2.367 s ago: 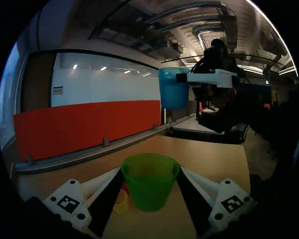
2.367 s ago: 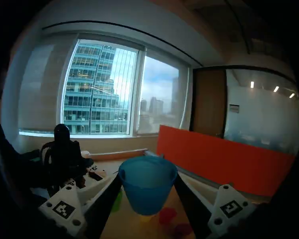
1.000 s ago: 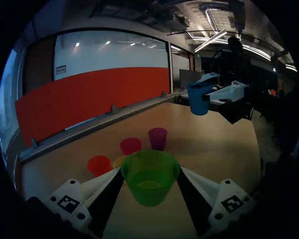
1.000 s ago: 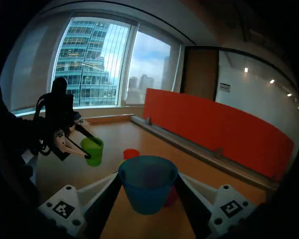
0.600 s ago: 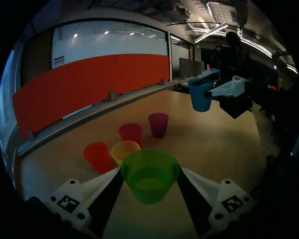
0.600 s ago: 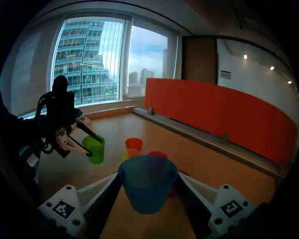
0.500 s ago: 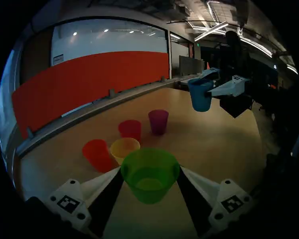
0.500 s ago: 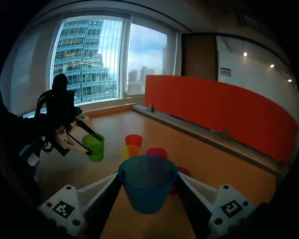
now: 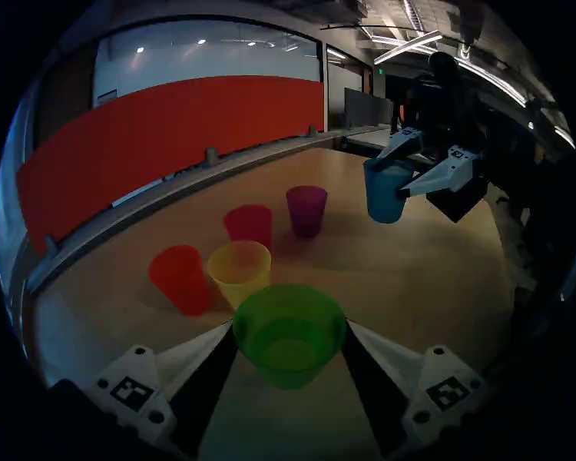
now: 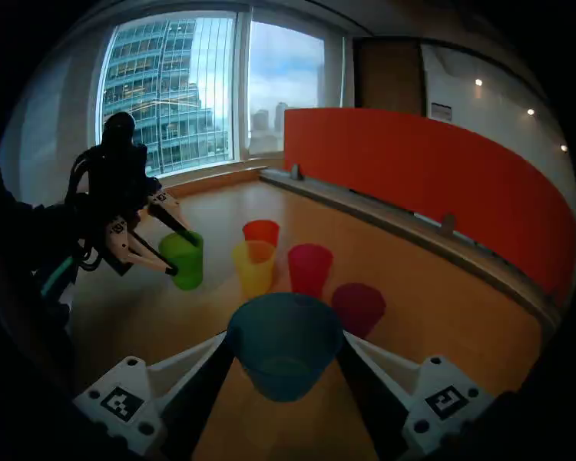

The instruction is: Pour water

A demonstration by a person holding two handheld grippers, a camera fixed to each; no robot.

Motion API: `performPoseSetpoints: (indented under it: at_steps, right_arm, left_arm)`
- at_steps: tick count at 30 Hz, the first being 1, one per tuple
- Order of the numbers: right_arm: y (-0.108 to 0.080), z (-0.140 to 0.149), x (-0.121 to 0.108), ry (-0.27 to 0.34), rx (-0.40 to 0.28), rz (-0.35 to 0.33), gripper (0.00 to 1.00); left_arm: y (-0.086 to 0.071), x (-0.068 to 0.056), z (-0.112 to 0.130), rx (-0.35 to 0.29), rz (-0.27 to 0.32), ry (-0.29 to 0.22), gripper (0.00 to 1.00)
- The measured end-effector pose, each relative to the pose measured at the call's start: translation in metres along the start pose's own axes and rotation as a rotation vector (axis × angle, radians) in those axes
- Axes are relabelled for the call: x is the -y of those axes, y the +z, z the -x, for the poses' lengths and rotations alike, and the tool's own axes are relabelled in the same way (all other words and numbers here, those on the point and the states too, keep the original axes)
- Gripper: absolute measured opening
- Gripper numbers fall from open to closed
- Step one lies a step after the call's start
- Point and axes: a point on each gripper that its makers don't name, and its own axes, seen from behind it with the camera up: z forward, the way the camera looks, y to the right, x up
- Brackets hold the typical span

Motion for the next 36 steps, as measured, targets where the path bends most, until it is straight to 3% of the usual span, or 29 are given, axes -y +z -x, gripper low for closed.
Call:
performPoseSetpoints:
  at_steps: [23, 36]
  right_arm:
    - [0.023, 0.050, -0.003, 0.010, 0.116, -0.002, 0.92]
    - [0.030, 0.065, -0.002, -0.013, 0.143, 0.009, 0.92]
  left_arm:
    - [0.023, 0.004, 0.025, 0.071, 0.022, -0.003, 0.87]
    - [0.021, 0.005, 0.033, 0.056, 0.030, -0.028, 0.88]
